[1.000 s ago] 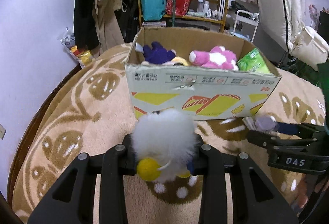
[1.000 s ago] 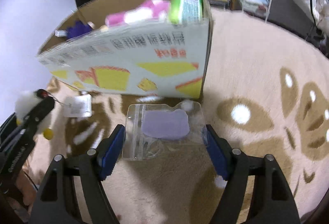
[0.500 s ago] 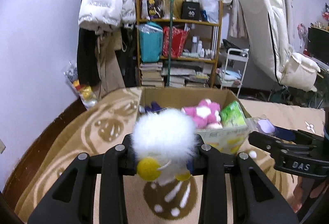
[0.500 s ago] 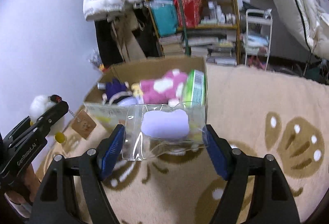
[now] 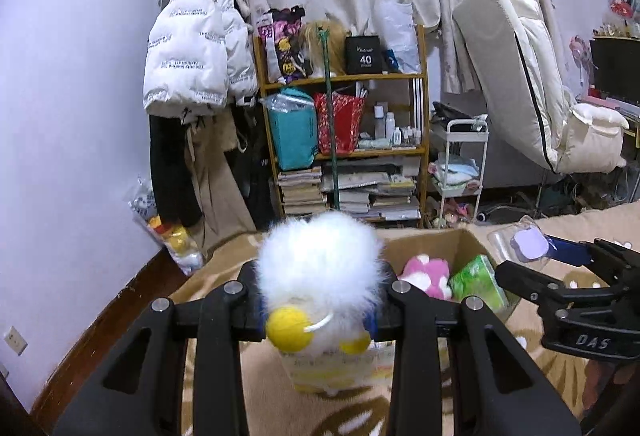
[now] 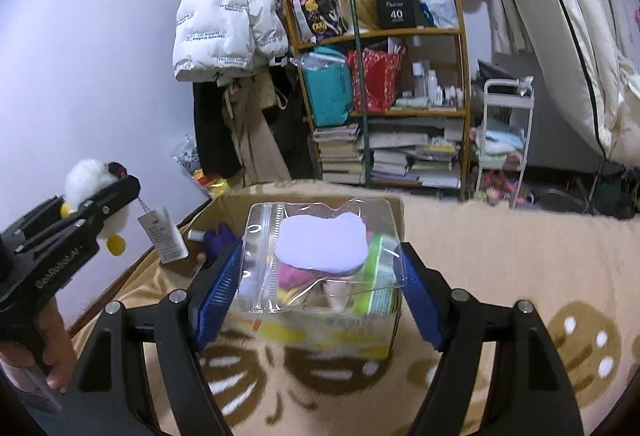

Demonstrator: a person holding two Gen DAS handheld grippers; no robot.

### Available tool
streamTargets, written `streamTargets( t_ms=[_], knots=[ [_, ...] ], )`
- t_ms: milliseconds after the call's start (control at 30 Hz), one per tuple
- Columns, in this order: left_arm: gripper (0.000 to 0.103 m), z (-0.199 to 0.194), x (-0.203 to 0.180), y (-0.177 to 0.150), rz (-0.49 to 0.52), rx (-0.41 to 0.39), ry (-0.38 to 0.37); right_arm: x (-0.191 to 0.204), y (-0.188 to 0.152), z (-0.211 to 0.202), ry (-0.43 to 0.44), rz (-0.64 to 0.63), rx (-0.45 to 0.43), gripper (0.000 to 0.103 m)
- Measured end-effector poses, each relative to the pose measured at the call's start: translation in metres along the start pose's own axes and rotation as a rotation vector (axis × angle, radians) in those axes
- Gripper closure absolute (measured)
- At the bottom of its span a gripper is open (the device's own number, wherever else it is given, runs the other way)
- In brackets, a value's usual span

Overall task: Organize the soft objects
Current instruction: 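Lift the egg plush and plastic bag and carry them over the box, then open both tools to drop the egg plush and bag into the box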

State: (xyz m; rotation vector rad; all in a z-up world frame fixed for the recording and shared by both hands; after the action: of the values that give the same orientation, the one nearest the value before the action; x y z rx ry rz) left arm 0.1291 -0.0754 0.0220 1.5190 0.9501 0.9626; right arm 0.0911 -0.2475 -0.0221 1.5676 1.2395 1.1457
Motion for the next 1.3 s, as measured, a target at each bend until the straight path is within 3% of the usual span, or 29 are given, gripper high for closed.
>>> streamTargets(
  t_ms=[200, 400, 600, 733, 967, 1233, 1300],
  knots=[
    [0.070, 0.023, 0.002, -0.010, -0.021, 0.031, -0.007, -0.002, 0.001, 0.019, -0.003, -0.038, -0.031, 0.022],
    [0.069, 0.052, 0.000, -0.040, -0.041, 0.148, -0.015, 0.001, -0.019, 0.044, 0.012, -0.063, 0.040, 0.022],
    [0.066, 0.058, -0.010, -0.055, 0.007, 0.183, -0.020, 0.004, -0.033, 0.052, 0.034, -0.084, 0.080, 0.022],
    [0.047, 0.055, -0.009, -0.058, 0.009, 0.179, -0.002, 0.004, -0.032, 0.049, 0.026, -0.087, 0.066, 0.015],
    [0.030, 0.045, -0.005, -0.052, 0.014, 0.163, 0.021, 0.001, -0.023, 0.034, 0.009, -0.080, 0.025, 0.001],
    [0.008, 0.020, 0.003, -0.044, 0.006, 0.132, 0.042, -0.002, -0.016, 0.015, -0.003, -0.066, -0.004, 0.000],
    [0.007, 0.013, 0.004, -0.041, 0.006, 0.122, 0.055, -0.002, -0.014, 0.009, -0.008, -0.061, -0.011, 0.000]
  ],
)
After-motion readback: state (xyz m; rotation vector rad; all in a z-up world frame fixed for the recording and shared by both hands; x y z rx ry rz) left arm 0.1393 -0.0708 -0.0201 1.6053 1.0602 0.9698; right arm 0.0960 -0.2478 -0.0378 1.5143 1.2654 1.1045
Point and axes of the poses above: each gripper's, at about its wrist camera, not at the fingertips, and z roughly the way its jaws point, x to its left, y to its top, the point moved 1 cm from there along z, roughly the way its jaws point, and after that the axes turned 14 degrees about -x, right-handed, at the moved point
